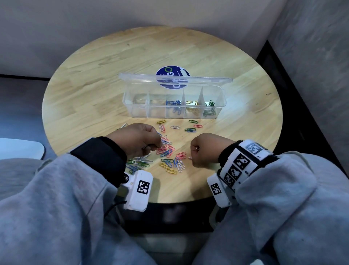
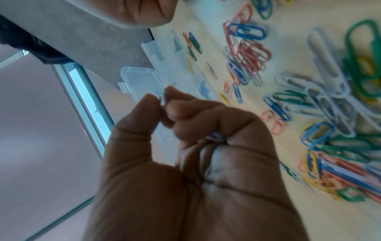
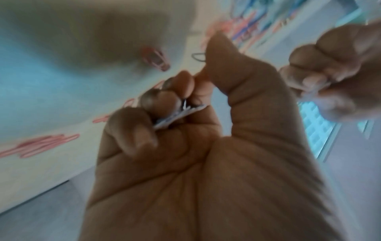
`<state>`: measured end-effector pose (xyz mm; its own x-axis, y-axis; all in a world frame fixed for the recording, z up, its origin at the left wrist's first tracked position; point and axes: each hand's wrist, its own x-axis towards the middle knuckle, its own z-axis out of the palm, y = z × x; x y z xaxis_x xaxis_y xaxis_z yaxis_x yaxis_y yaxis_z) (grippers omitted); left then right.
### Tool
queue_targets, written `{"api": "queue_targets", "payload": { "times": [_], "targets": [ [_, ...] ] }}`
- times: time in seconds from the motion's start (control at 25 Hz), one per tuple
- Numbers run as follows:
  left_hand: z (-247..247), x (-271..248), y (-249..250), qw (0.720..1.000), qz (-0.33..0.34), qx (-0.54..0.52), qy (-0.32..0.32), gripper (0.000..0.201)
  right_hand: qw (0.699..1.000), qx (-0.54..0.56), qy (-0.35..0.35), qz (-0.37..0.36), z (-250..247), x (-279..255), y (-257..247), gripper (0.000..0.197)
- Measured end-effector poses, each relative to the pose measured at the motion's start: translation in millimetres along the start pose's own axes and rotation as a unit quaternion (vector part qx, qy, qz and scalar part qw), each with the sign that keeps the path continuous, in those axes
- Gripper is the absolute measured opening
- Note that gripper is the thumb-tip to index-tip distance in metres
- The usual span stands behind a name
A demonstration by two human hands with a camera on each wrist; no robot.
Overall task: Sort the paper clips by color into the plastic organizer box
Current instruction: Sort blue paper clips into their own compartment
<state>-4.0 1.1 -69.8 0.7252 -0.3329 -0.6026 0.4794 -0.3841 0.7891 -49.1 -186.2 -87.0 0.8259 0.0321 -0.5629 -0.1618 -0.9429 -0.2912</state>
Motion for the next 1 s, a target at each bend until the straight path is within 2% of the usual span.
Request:
{"api": "queue_targets", "payload": {
  "times": [0.16, 0.24, 0.36, 0.48, 0.64, 0.68, 0.72, 0.76, 0.84, 0.88, 0.92, 1.0],
  "targets": [
    [-5.1, -1.5, 3.4, 0.994, 0.007, -0.106, -0.003, 0.027, 0.984, 0.173, -0.014, -0.03, -18.0, -1.7, 8.7, 0.021],
    [-8.7, -2.5, 5.3, 0.991, -0.001, -0.136, -0.01, 0.03, 0.955, 0.295, -0.007, -0.029, -20.1, 0.4, 13.2, 0.022],
    [-14.7, -4.9, 9.4, 0.981, 0.001, -0.195, -0.014, 0.032, 0.891, 0.452, -0.019, -0.019, -19.6, 3.5, 13.6, 0.023],
    [-17.1, -5.6, 11.3, 0.97, -0.001, -0.243, -0.009, 0.028, 0.85, 0.526, -0.037, -0.018, -21.3, 2.6, 10.8, 0.025],
    [-16.9, -1.3, 10.4, 0.975, -0.018, -0.219, 0.012, 0.02, 0.824, 0.566, -0.028, 0.017, -21.1, 1.4, 4.5, 0.03],
    [-16.1, 0.3, 9.1, 0.981, -0.022, -0.193, 0.021, 0.018, 0.827, 0.562, -0.025, 0.029, -20.9, 1.2, 3.1, 0.03],
    [-15.2, 2.5, 7.5, 0.986, -0.025, -0.164, 0.03, 0.017, 0.845, 0.533, -0.019, 0.031, -20.5, 0.8, 2.2, 0.029],
    [-14.1, 3.8, 5.9, 0.99, -0.026, -0.131, 0.04, 0.015, 0.884, 0.466, -0.007, 0.026, -19.8, 0.8, 2.2, 0.029],
    [-13.4, 6.9, 0.5, 0.998, -0.017, -0.007, 0.058, 0.012, 0.971, 0.24, 0.009, -0.002, -16.4, 0.9, 3.8, 0.031],
    [-14.8, 8.4, -3.6, 0.993, -0.009, 0.097, 0.066, 0.013, 0.989, 0.145, 0.008, -0.014, -12.6, 0.4, 2.4, 0.031],
    [-16.3, 9.4, -7.3, 0.976, -0.001, 0.206, 0.073, 0.014, 0.996, 0.087, 0.004, -0.017, -8.2, -0.4, 0.2, 0.03],
    [-17.2, 8.3, -10.0, 0.93, 0.008, 0.357, 0.089, 0.008, 0.999, 0.034, -0.003, -0.017, 0.5, -2.4, -4.4, 0.025]
  ]
}}
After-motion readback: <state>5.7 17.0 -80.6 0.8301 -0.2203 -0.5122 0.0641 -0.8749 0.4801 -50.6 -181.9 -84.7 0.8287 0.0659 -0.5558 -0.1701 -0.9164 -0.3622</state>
